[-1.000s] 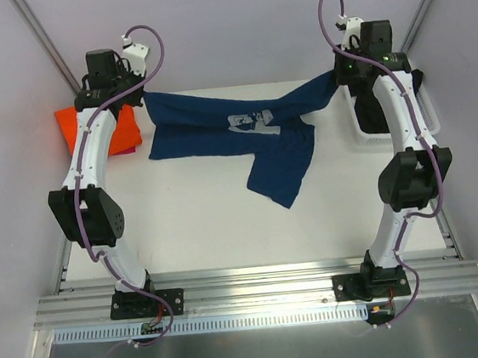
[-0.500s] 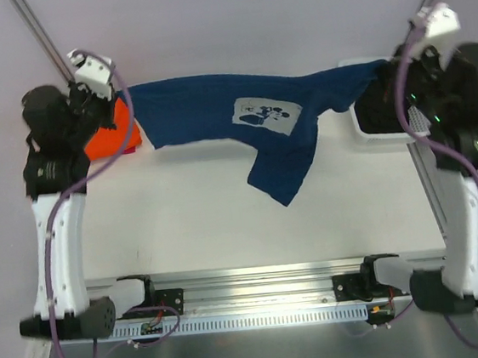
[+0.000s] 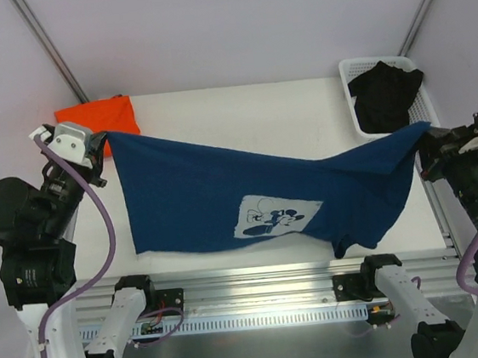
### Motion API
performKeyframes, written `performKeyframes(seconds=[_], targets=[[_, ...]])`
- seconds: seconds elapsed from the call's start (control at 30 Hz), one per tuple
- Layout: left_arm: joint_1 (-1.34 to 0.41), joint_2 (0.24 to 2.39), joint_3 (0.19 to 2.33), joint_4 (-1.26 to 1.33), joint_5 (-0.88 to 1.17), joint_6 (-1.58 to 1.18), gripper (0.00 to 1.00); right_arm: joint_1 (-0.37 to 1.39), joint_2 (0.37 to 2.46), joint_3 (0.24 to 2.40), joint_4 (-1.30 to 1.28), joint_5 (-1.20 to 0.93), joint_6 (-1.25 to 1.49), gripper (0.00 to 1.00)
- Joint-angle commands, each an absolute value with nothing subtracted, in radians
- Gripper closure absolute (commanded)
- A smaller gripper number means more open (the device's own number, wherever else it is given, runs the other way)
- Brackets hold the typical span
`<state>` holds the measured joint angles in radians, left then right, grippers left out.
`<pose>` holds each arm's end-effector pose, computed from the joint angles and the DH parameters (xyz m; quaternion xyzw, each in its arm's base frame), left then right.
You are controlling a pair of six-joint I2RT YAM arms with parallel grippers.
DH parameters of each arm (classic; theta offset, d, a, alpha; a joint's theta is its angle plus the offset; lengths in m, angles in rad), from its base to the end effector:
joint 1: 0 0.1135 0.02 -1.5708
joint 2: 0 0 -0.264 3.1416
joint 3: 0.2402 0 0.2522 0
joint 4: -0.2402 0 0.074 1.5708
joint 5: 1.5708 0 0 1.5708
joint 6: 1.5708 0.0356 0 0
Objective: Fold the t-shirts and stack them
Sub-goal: Flatten out the tshirt
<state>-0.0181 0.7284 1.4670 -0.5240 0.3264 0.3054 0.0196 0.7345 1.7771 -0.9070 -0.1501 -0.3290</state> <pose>0.0688 -0.0127 0.5215 0.2246 0.5905 0.0091 0.7751 0.0038 0.0054 0.5470 -0.1693 0.6360 -0.0670 0.7499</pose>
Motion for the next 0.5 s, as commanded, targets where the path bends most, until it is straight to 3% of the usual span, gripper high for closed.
performKeyframes(seconds=[0.0,0.2,0.47], targets=[[-0.012,0.813,1.554,-0.499,0.276,0.359,1.00,0.008,0.831,1.908,-0.855,-0.081,-0.379,1.00],[-0.011,1.024,1.560,-0.427,0.267,0.425,1.00,0.006,1.035,1.994,-0.715,-0.052,-0.456,1.00],[0.014,1.363,1.396,-0.230,0.295,0.480,1.00,0.003,1.363,1.833,-0.529,-0.106,-0.463,1.00]])
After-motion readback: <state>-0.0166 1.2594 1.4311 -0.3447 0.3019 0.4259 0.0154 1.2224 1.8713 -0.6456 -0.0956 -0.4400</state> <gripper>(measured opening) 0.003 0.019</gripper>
